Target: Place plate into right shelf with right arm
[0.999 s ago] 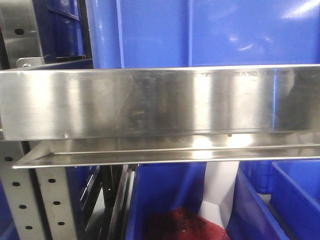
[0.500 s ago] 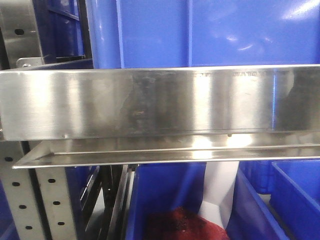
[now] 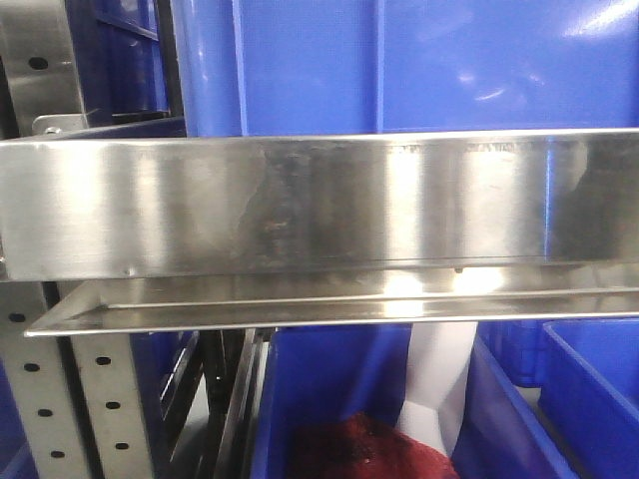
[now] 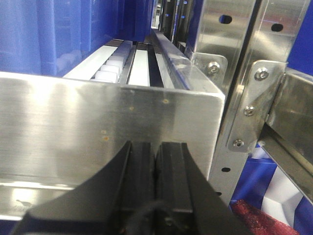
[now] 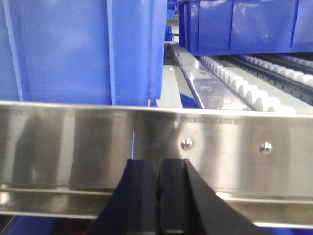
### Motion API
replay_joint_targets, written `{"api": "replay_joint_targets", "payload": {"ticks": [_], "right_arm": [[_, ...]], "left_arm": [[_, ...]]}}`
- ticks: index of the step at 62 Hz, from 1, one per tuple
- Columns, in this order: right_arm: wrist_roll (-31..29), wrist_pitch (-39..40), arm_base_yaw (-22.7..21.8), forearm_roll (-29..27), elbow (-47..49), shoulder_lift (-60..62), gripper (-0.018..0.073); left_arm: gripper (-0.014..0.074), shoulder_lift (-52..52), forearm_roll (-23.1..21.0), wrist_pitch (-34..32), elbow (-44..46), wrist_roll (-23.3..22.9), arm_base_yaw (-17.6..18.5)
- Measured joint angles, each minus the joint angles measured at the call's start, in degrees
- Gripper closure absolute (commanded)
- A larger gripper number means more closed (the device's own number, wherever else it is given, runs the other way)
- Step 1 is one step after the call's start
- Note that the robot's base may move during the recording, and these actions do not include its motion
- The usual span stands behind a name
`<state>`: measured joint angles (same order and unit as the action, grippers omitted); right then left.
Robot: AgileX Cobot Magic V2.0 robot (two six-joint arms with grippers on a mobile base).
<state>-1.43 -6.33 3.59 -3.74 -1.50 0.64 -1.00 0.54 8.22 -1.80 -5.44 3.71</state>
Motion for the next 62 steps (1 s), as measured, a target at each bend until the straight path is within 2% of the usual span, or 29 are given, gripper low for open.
{"api": "replay_joint_targets", "payload": {"ticks": [62], "right_arm": [[0.22, 1.41, 0.00, 1.10, 0.00, 0.00, 0.0503]], "left_arm": [[0.0643, 0.00, 0.00, 0.00, 0.00, 0.00, 0.00]]}}
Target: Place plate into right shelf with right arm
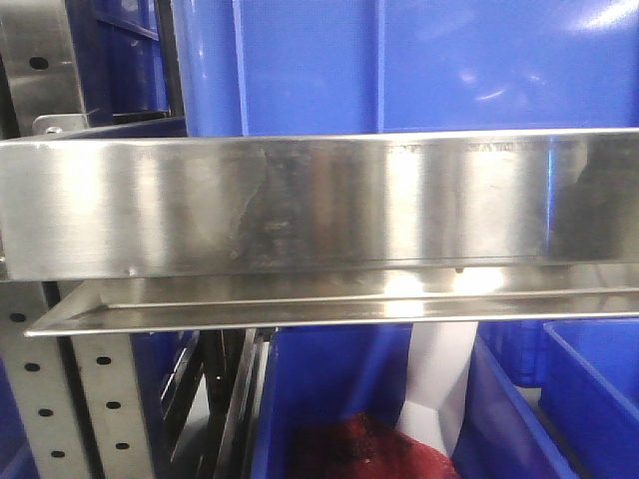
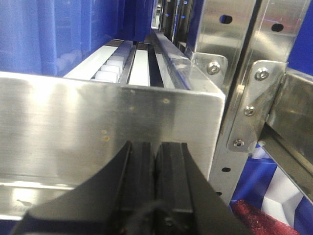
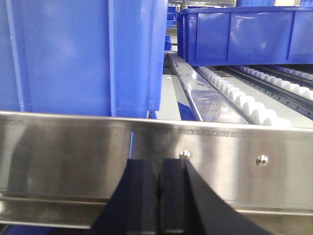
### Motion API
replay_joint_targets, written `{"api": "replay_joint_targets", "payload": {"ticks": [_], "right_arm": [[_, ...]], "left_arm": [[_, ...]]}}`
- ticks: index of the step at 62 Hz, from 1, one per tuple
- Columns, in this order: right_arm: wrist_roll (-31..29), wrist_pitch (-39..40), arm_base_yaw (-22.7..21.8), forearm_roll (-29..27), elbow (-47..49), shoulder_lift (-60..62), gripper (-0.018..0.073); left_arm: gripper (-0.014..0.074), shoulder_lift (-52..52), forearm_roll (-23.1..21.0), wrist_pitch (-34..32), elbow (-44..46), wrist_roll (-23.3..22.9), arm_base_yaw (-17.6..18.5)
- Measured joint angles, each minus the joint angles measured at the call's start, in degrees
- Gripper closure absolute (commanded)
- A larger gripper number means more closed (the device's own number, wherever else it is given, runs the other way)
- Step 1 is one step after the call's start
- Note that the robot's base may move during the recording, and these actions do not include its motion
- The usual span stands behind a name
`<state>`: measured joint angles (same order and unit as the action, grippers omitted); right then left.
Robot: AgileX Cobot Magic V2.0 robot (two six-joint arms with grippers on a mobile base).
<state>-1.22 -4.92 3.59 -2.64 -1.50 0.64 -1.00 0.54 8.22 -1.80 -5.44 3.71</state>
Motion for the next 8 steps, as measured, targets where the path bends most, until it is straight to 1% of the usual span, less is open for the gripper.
{"api": "replay_joint_targets", "payload": {"ticks": [8], "right_arm": [[0.00, 0.00, 0.00, 0.00, 0.00, 0.00, 0.0503]], "left_arm": [[0.0643, 0.00, 0.00, 0.00, 0.00, 0.00, 0.00]]}}
